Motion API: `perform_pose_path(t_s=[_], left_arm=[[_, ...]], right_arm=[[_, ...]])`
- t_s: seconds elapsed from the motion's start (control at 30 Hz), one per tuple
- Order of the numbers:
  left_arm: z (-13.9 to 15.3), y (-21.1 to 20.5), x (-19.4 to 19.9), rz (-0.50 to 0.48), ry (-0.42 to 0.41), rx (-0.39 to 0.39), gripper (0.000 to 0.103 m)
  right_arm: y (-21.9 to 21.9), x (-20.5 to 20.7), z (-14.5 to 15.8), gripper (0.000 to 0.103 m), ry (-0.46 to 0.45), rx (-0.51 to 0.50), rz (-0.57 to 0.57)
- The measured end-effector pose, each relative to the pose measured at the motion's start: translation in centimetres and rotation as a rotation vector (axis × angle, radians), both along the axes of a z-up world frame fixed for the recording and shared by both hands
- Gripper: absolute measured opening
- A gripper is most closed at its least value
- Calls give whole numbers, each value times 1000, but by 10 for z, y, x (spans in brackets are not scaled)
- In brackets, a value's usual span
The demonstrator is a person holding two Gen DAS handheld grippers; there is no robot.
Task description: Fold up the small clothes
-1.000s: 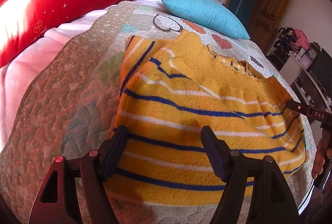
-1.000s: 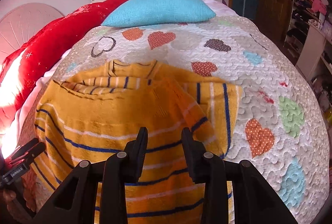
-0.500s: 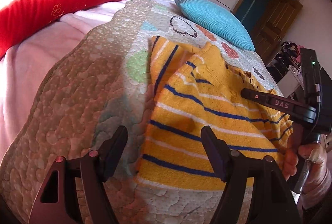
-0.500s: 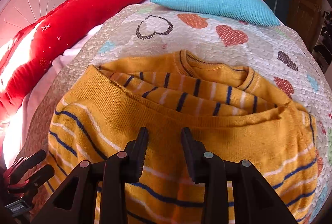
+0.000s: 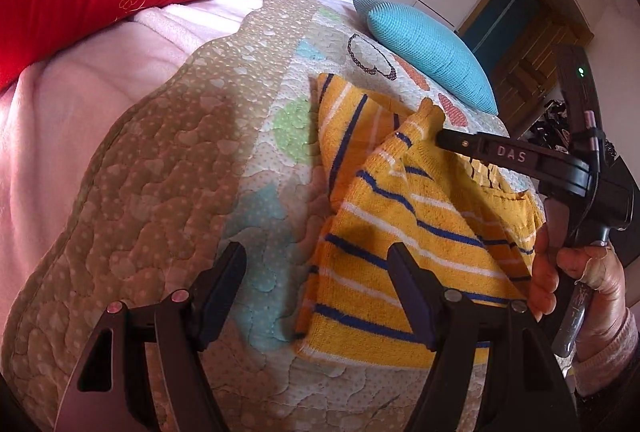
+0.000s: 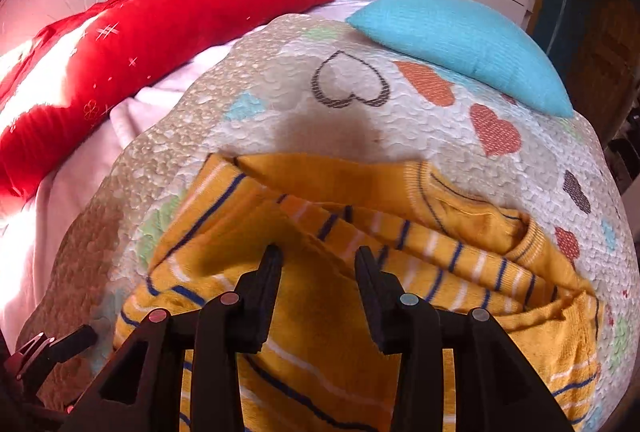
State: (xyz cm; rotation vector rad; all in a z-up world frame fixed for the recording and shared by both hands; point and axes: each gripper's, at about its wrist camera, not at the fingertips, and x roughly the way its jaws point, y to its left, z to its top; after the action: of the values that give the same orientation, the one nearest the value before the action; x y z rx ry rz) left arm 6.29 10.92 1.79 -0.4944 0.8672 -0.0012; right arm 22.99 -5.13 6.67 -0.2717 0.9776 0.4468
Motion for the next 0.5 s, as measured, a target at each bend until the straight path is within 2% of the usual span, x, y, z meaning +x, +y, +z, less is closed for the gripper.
perform_pose_path(t_s=[0.07, 0.17, 0.23, 0.3, 0.37, 0.5], left_arm=[[0, 1, -1, 1, 1, -3, 72], [1, 3, -2, 5, 2, 1, 72], [1, 5, -3, 9, 4, 1, 72], [1, 7, -3, 12, 6, -4, 72], [0, 9, -4, 15, 8, -6, 72], [-2, 11, -3, 10, 15, -21, 72]], right_arm=[[26, 3, -11, 43, 12, -42, 34], [52, 14, -25, 43, 26, -59, 22], [61, 20, -27, 43, 39, -28, 10], [69, 26, -33, 47, 117, 16, 26], [71, 26, -29, 47, 112, 4, 27], [44, 22, 3, 47, 80, 76, 24]])
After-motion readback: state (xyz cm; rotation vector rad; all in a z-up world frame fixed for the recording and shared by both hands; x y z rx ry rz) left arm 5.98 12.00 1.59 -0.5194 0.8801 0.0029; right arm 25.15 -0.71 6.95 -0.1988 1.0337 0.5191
